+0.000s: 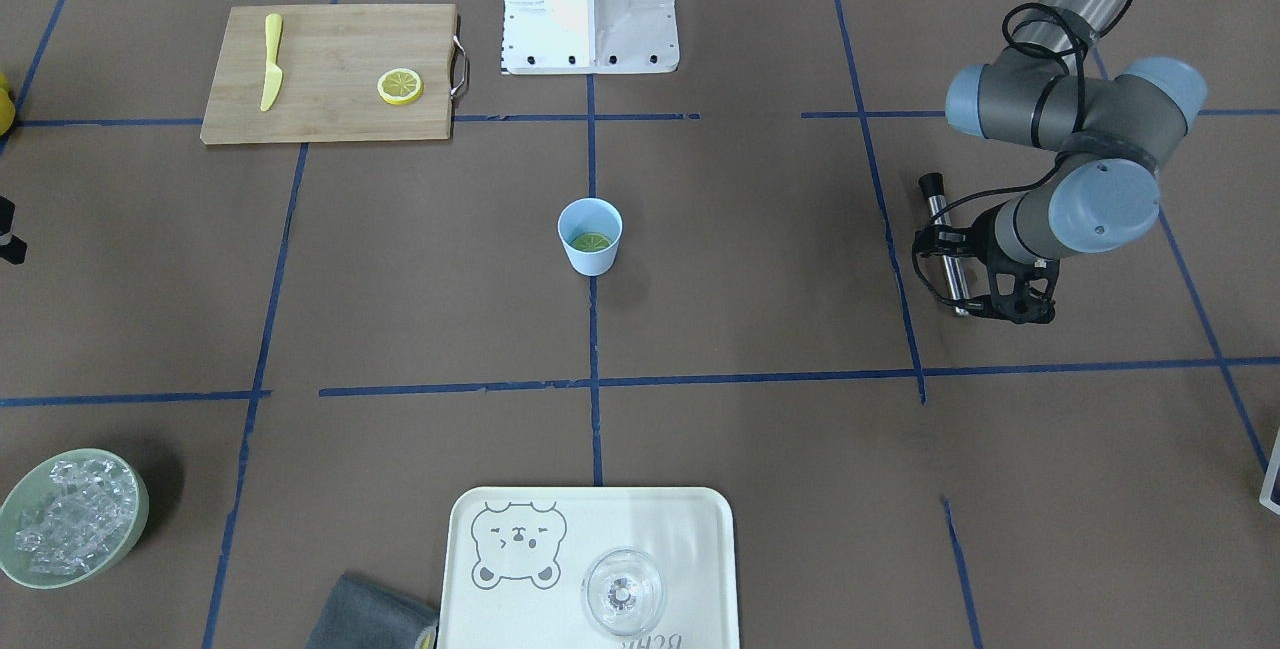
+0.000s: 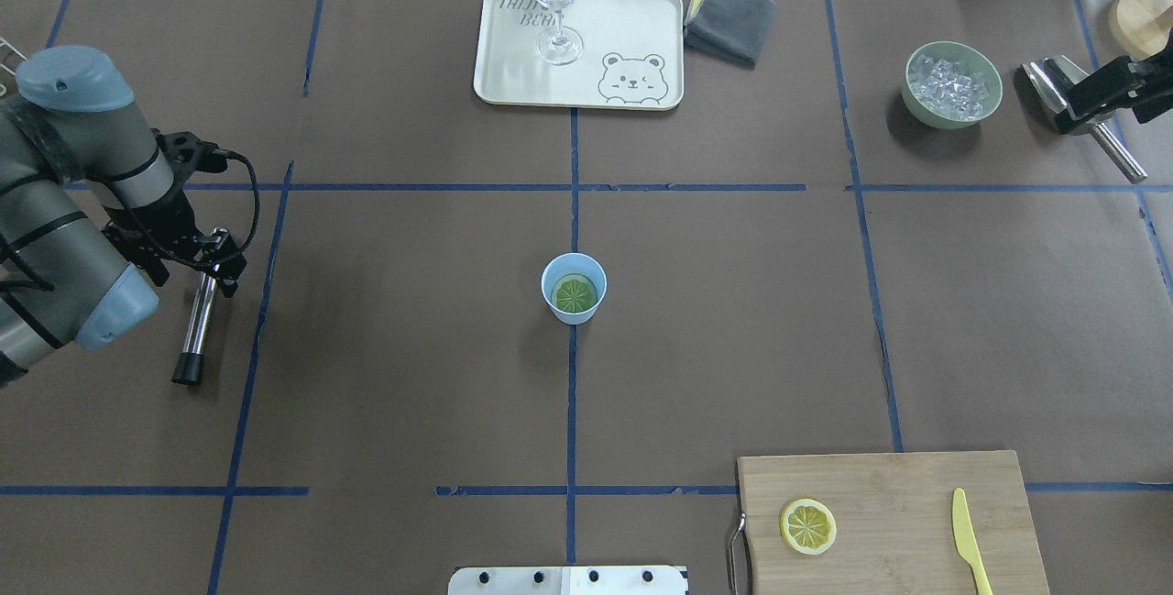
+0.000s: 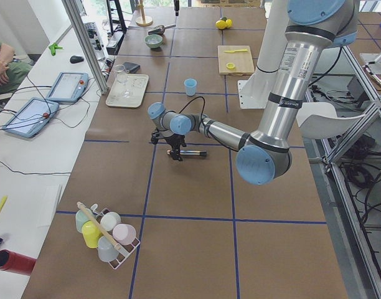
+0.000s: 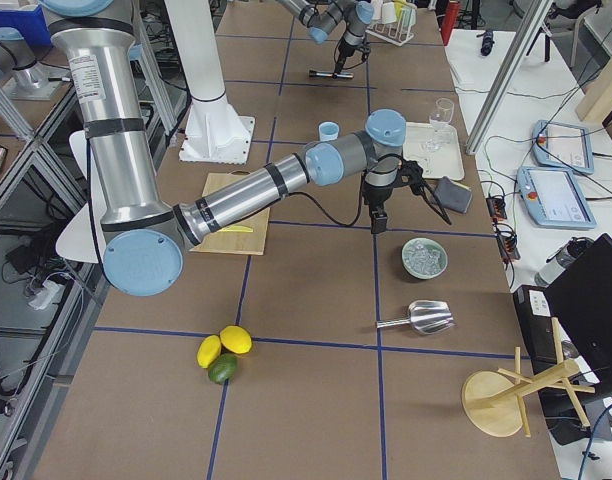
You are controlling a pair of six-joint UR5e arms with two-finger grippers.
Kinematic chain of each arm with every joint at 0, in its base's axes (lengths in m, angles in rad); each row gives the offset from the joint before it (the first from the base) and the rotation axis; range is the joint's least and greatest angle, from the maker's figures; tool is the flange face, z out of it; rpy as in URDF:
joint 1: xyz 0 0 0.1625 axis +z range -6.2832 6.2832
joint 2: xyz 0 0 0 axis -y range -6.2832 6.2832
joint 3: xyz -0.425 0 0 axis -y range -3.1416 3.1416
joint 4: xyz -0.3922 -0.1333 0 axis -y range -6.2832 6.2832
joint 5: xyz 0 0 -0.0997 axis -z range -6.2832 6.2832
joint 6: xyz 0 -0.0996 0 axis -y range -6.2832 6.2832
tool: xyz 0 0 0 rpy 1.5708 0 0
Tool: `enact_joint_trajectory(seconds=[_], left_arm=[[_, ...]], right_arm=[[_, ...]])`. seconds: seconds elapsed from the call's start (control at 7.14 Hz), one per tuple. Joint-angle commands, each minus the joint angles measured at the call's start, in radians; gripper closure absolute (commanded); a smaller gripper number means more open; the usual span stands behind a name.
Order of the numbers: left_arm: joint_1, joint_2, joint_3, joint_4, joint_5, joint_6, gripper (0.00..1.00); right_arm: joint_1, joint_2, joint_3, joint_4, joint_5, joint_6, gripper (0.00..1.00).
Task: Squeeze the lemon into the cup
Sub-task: 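Lower the left gripper onto the steel muddler and grasp it, then lift the steel muddler upright and carry it toward the blue cup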
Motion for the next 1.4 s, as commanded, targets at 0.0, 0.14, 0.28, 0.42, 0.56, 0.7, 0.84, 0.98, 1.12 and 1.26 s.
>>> enact_joint_trajectory(seconds=[0.0, 0.14, 0.28, 0.42, 0.56, 0.7, 0.84, 0.98, 1.12, 1.26], left_arm=[[0.0, 0.0, 0.001, 0.001, 0.0, -0.009, 0.45], [0.0, 0.0, 0.001, 0.0, 0.0, -0.007, 0.68], [0.0, -0.005, -0.001, 0.001, 0.0, -0.007, 0.9], [0.0, -0.006, -0.009, 0.003, 0.001, -0.009, 1.0], [-0.008, -0.006, -0.015, 0.004, 0.005, -0.009, 1.0], [-0.04, -0.005, -0.051, 0.012, 0.04, -0.009, 1.0], [-0.079, -0.002, -0.108, 0.027, 0.111, -0.006, 1.0], [-0.095, -0.006, -0.133, 0.03, 0.199, 0.0, 1.0], [-0.097, -0.009, -0.188, 0.023, 0.306, 0.0, 1.0], [-0.097, -0.028, -0.252, 0.014, 0.357, -0.025, 1.0]], right_arm=[[0.0, 0.001, 0.0, 0.0, 0.0, 0.001, 0.0], [0.0, 0.001, 0.0, 0.0, 0.0, 0.001, 0.0], [0.0, 0.001, 0.0, 0.0, 0.0, 0.001, 0.0], [0.0, 0.001, 0.0, 0.0, 0.0, 0.001, 0.0], [0.0, 0.001, 0.002, -0.001, 0.002, 0.003, 0.0], [0.0, 0.001, 0.002, -0.002, 0.0, 0.003, 0.0], [0.0, 0.003, 0.002, -0.002, 0.0, 0.001, 0.0], [0.0, 0.003, 0.002, -0.002, 0.0, 0.003, 0.0], [0.0, 0.003, 0.002, -0.002, 0.0, 0.004, 0.0], [0.0, 0.003, 0.0, -0.002, 0.0, 0.004, 0.0]])
